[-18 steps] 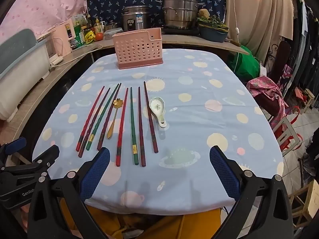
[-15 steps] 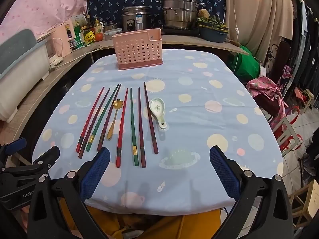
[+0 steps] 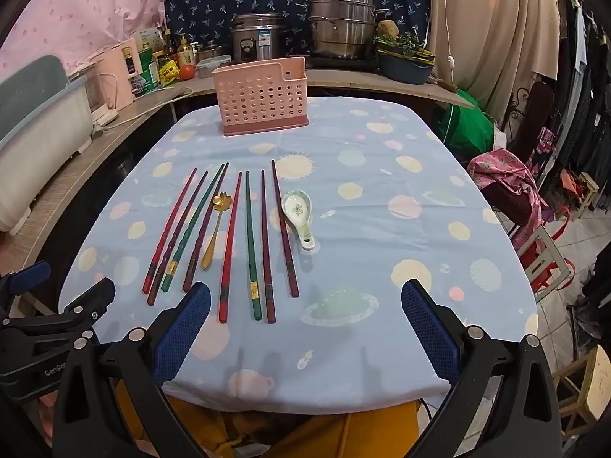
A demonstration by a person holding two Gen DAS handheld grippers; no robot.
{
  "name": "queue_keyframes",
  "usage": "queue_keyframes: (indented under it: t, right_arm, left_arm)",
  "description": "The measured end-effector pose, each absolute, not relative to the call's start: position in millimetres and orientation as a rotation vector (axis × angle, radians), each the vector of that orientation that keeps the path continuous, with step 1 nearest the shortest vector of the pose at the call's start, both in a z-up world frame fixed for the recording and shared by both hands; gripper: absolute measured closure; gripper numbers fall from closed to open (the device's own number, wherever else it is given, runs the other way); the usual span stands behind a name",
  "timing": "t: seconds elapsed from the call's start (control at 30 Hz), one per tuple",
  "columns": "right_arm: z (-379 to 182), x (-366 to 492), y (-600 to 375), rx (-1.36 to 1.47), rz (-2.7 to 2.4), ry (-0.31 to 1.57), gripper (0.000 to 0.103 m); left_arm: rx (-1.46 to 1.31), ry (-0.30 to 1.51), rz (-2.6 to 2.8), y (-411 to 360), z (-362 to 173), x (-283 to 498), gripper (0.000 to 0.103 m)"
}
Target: Organize utensils
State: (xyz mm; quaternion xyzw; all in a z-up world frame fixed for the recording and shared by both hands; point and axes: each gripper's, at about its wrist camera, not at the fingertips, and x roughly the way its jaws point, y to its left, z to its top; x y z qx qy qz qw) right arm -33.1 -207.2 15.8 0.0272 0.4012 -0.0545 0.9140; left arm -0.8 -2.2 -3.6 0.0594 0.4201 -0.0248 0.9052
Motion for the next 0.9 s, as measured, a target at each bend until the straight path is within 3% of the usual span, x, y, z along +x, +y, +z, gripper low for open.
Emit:
queue_keyframes:
  t: [0.9]
  right_arm:
    - [10.2,-31.2,-204.8,0.054,-0.113,0.841,0.007]
  left_arm:
    - [0.124,0.88,-0.046,0.4,-1.9,6.4,0.007]
